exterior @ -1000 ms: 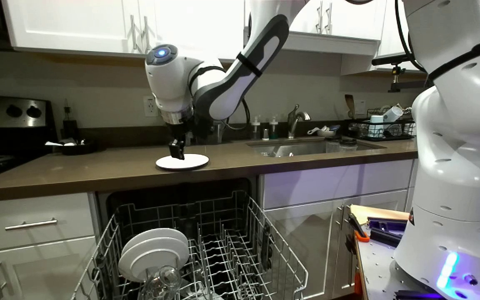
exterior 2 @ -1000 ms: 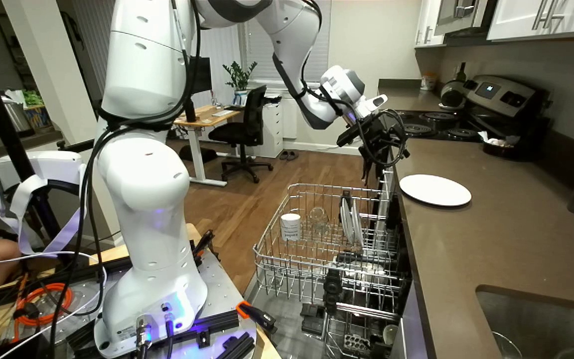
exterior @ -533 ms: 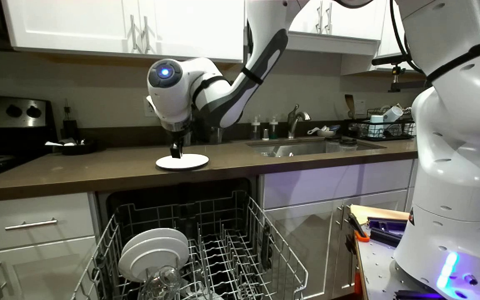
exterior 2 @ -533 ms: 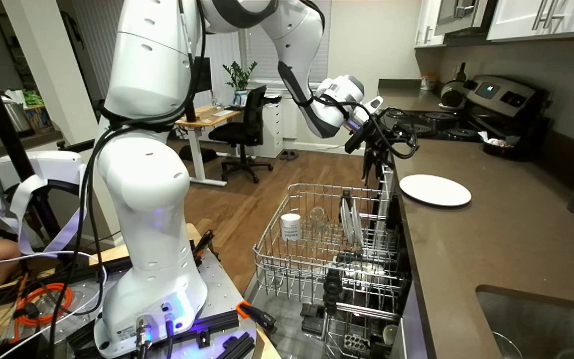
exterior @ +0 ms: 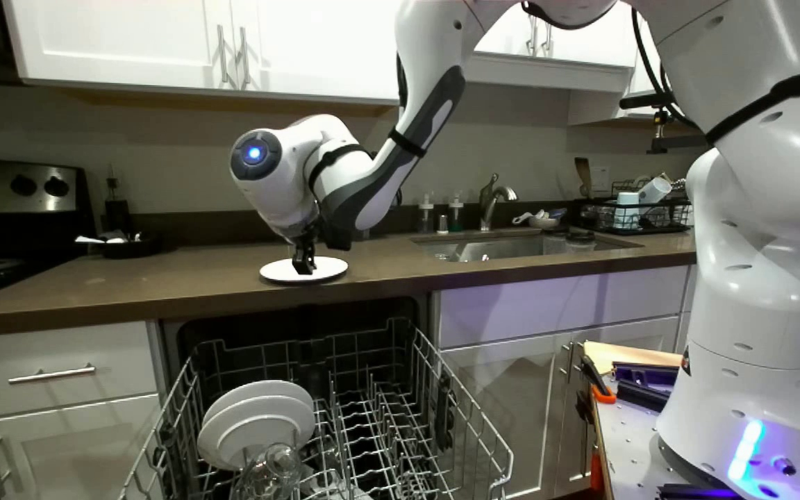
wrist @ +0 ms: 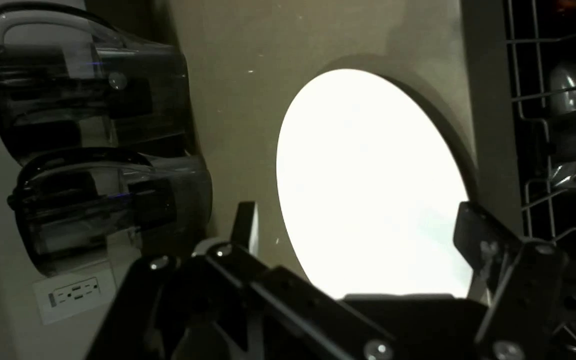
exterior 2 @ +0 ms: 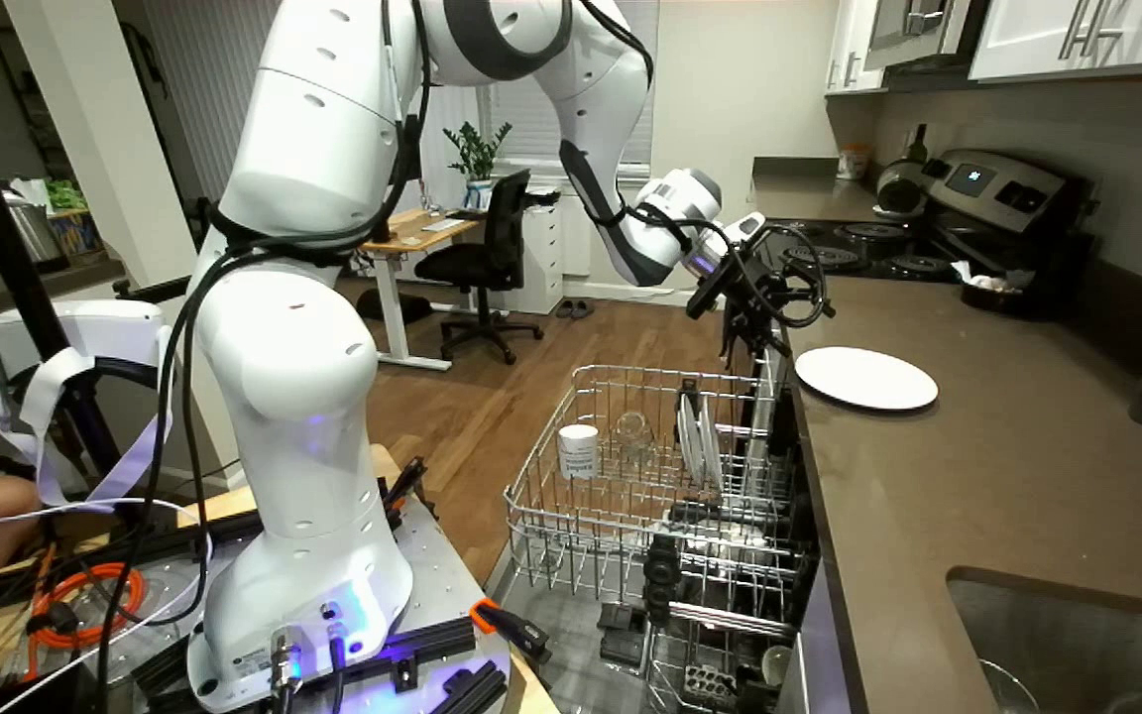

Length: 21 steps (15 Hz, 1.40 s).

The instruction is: Put the white plate in the dishwasher

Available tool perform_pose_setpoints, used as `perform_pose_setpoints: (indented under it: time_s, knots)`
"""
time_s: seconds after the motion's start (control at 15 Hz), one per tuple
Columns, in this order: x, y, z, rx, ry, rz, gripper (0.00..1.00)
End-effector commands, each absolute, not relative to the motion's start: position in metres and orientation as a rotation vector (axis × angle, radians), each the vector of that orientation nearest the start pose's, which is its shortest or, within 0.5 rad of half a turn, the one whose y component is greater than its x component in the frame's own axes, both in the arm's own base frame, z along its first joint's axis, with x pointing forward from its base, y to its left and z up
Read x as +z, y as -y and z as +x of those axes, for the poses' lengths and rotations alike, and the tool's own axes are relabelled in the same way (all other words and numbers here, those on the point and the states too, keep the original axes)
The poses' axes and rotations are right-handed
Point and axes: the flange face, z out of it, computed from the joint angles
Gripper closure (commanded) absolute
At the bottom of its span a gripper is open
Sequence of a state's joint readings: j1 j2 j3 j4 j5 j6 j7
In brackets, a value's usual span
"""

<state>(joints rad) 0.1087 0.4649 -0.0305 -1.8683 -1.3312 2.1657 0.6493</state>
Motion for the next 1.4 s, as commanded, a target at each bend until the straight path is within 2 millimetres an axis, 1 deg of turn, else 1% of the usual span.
perform_pose_setpoints:
  time_s: [0.0,0.47,0.8,1.2,1.27,1.33]
  knots:
    - [0.270,-0.015,0.650,0.190,-0.385,2.105,0.00]
    - [0.256,-0.019,0.656,0.108,-0.411,2.155,0.00]
    - [0.247,-0.017,0.662,0.143,-0.486,2.180,0.00]
    - [0.244,-0.012,0.664,0.131,-0.564,2.259,0.00]
    - [0.244,-0.010,0.665,0.126,-0.571,2.268,0.11]
    - [0.245,-0.009,0.665,0.120,-0.576,2.276,0.13]
